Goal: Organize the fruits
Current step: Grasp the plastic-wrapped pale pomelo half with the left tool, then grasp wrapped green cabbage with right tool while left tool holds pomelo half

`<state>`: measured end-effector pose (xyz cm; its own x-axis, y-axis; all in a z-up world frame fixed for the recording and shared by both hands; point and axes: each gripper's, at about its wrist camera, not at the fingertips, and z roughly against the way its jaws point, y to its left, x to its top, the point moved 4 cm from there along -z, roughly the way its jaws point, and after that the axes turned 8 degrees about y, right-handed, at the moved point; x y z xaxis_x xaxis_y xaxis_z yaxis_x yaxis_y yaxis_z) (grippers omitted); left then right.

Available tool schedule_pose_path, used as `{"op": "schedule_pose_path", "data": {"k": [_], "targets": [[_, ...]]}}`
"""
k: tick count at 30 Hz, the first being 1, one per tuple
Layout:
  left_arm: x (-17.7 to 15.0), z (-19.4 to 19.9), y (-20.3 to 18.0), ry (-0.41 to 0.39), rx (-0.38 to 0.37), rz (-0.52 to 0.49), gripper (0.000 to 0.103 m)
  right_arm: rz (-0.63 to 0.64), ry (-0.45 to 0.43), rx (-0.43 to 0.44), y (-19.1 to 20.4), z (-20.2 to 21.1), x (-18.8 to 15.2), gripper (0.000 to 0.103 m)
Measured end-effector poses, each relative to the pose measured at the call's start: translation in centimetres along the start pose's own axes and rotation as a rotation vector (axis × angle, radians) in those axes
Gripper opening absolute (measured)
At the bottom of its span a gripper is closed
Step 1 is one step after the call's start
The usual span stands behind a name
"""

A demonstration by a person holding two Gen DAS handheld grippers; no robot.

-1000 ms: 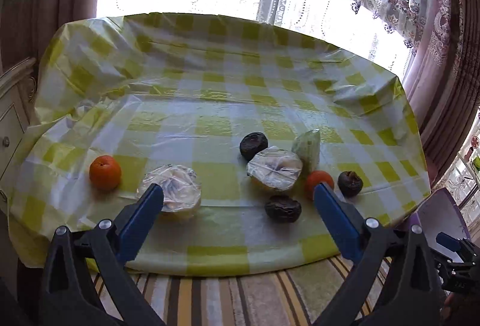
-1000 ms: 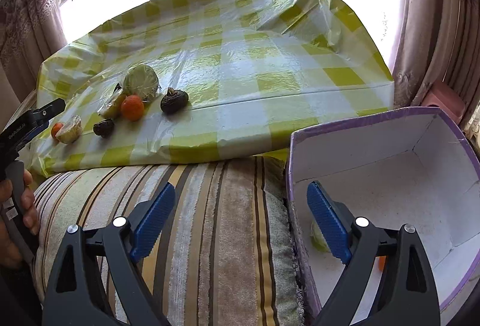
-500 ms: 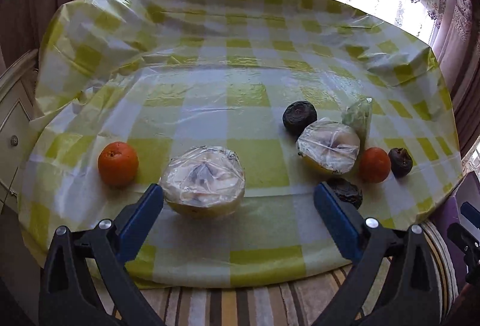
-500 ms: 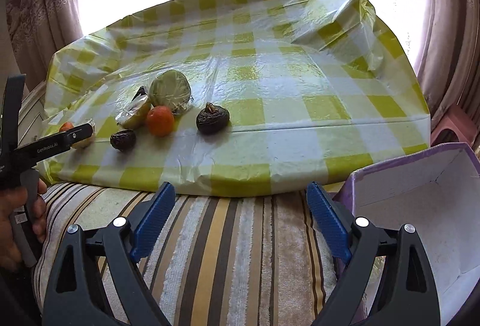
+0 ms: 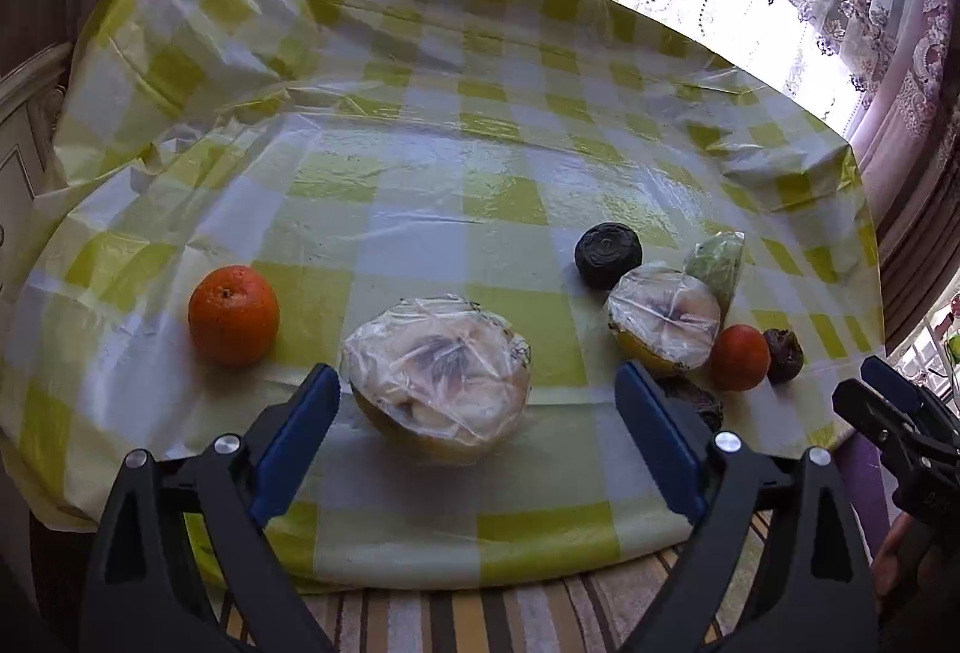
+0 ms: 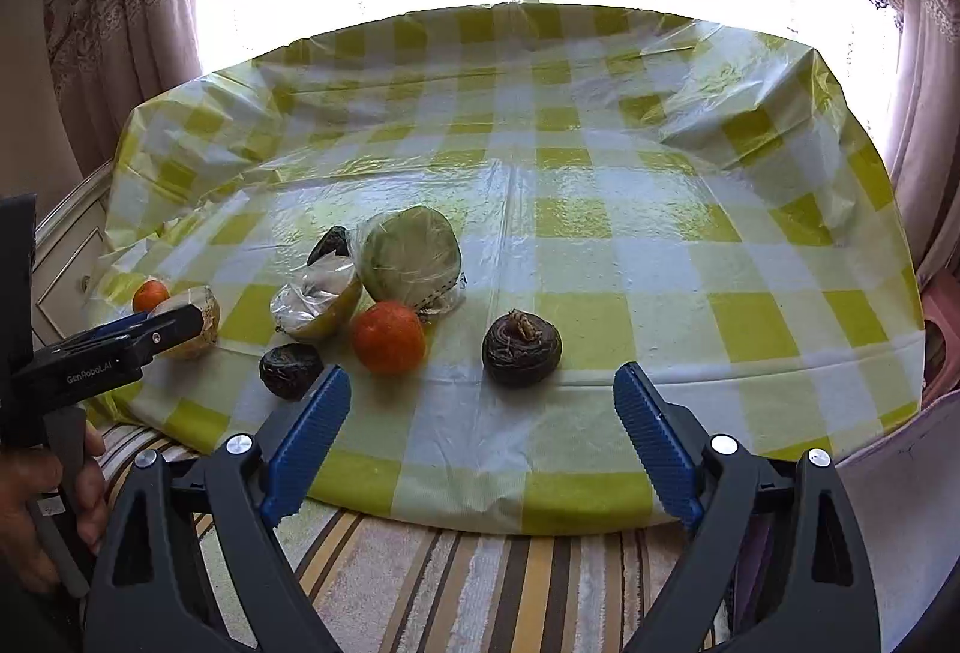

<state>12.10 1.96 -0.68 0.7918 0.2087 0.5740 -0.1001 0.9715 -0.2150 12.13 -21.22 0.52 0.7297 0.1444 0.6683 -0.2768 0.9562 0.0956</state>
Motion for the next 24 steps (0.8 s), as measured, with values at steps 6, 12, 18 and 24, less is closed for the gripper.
{"op": "schedule_pose_path", "data": {"k": [6,12,18,24], "targets": [[-0.1,-0.7,0.1,0.023,0.013,0.008,0.081,-0.009,0.007,0.046,0.5,-2.1,2.2,0.087],[-0.2,-0.8,0.3,0.015,0.067,0.004,0.063,-0.036,0.028,0.089,0.9,-4.2,3.8,0.087],[-0.4,-0.8,-0.2,0.009,0.081,-0.026,0.062,-0.067,0.066,0.165,1.9,-6.2,5.0,0.087],[-0.4,-0.7,-0.4,0.009,0.076,-0.031,0.062,-0.134,0.104,0.219,1.7,-7.9,5.5,0.087]]}}
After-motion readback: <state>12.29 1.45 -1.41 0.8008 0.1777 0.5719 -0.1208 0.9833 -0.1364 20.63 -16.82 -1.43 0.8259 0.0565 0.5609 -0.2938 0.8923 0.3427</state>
